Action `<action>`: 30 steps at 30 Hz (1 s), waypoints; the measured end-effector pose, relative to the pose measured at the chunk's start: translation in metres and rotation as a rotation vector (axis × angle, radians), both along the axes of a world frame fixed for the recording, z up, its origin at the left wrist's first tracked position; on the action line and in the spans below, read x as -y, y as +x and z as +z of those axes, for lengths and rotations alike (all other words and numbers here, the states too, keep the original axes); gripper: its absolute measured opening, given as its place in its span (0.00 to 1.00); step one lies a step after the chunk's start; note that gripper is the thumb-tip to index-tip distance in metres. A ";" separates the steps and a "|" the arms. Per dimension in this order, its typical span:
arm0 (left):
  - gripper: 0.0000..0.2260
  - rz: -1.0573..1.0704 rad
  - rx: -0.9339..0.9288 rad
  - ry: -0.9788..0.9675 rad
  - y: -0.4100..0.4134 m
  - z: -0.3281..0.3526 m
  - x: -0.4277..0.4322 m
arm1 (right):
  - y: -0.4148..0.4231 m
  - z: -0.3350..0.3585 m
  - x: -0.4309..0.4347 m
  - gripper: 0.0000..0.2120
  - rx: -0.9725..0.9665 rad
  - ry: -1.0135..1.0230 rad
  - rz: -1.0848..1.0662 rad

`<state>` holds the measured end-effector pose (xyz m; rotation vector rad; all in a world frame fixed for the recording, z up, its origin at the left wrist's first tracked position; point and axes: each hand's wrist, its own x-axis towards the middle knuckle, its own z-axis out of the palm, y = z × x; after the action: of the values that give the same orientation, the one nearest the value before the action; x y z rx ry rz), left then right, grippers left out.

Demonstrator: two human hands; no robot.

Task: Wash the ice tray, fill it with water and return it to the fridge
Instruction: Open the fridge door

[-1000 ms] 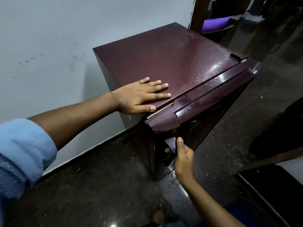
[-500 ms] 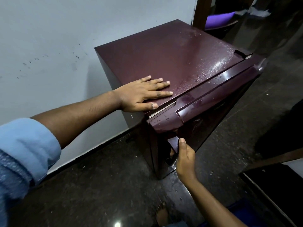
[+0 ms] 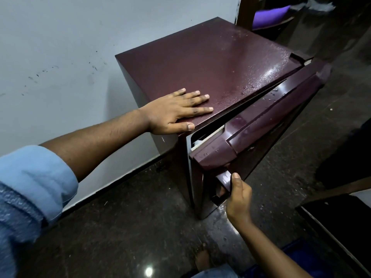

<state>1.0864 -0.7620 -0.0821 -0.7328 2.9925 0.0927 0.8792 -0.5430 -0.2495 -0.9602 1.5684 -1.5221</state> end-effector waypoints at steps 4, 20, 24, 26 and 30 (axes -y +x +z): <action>0.29 0.005 -0.002 0.000 0.000 -0.002 0.001 | -0.015 0.003 -0.016 0.24 -0.006 0.015 -0.003; 0.31 0.319 0.151 -0.090 -0.052 0.002 -0.043 | -0.076 0.007 -0.062 0.27 -0.063 -0.001 0.081; 0.29 0.185 0.080 -0.142 -0.103 0.003 -0.069 | -0.105 0.013 -0.082 0.30 -0.058 0.004 0.074; 0.29 0.105 0.024 -0.118 -0.125 0.002 -0.078 | -0.121 0.021 -0.093 0.24 -0.028 0.007 0.059; 0.28 -0.033 -0.049 -0.115 -0.165 0.003 -0.093 | -0.160 0.021 -0.113 0.24 0.049 0.022 0.082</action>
<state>0.9219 -0.6695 -0.0793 -0.7015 3.0766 -0.0648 0.7188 -0.4296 -0.2289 -0.9558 1.4905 -1.4581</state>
